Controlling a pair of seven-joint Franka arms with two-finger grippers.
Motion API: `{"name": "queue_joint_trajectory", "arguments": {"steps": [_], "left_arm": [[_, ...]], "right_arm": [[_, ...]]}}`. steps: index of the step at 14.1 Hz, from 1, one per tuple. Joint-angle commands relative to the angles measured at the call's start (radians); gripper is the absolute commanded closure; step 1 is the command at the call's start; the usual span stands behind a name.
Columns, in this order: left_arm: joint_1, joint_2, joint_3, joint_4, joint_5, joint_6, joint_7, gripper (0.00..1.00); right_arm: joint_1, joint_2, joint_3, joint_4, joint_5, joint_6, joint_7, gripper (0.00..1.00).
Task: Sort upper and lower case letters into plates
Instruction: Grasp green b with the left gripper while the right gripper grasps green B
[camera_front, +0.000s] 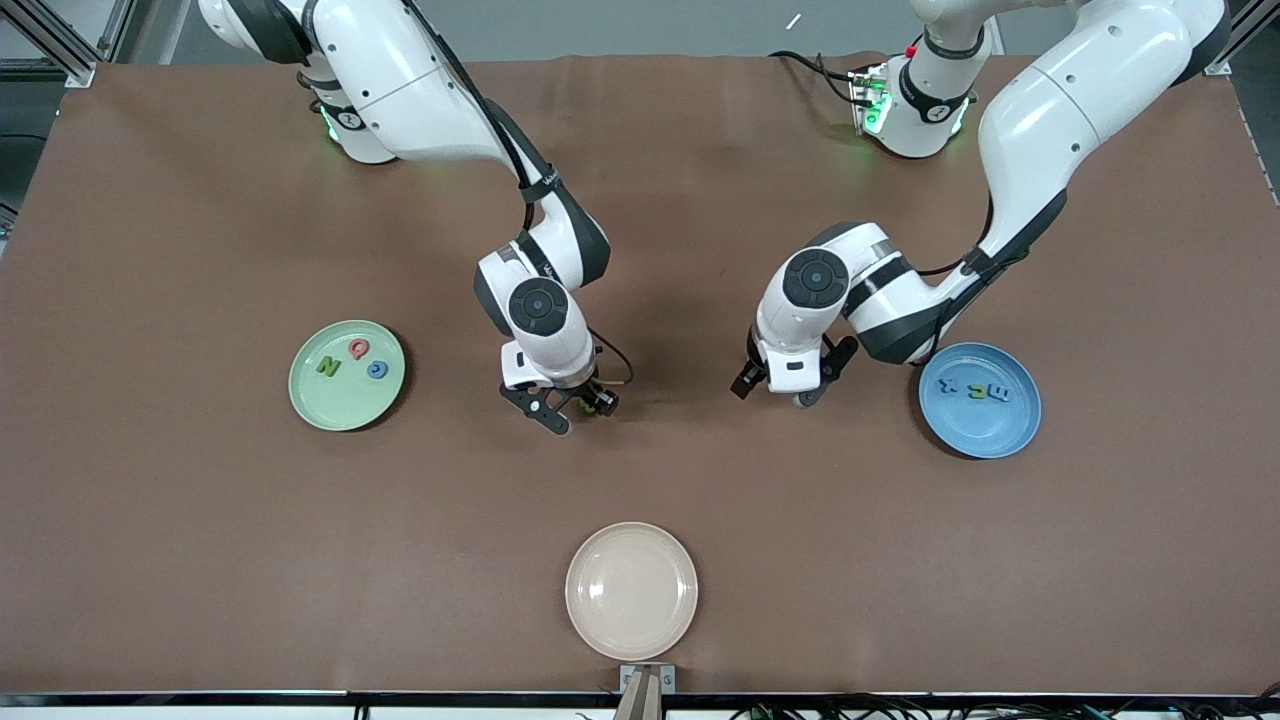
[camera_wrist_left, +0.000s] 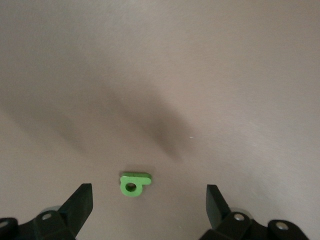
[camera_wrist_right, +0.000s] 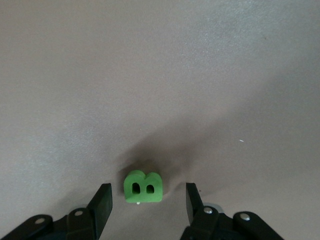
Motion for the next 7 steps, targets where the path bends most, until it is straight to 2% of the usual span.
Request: {"name": "queue_joint_trajectory", "arguments": {"steps": [1,3,5,7], "left_arm": [[-0.009,-0.003,0.026,-0.047,0.001,0.065,-0.038,0.0],[-0.013,-0.002,0.037,-0.061,0.001,0.082,-0.04,0.0],[-0.022,0.0,0.049,-0.065,0.006,0.104,-0.04,0.01],[-0.045,0.0,0.077,-0.07,0.027,0.12,-0.052,0.02]], "right_arm": [[0.006,0.019,-0.009,0.009,-0.006,0.019,-0.02,0.43],[0.008,0.021,-0.009,0.009,-0.004,0.021,-0.02,0.44],[0.011,0.024,-0.008,0.009,-0.004,0.024,-0.02,0.5],[0.009,0.025,-0.008,0.009,-0.004,0.024,-0.022,0.7]]}}
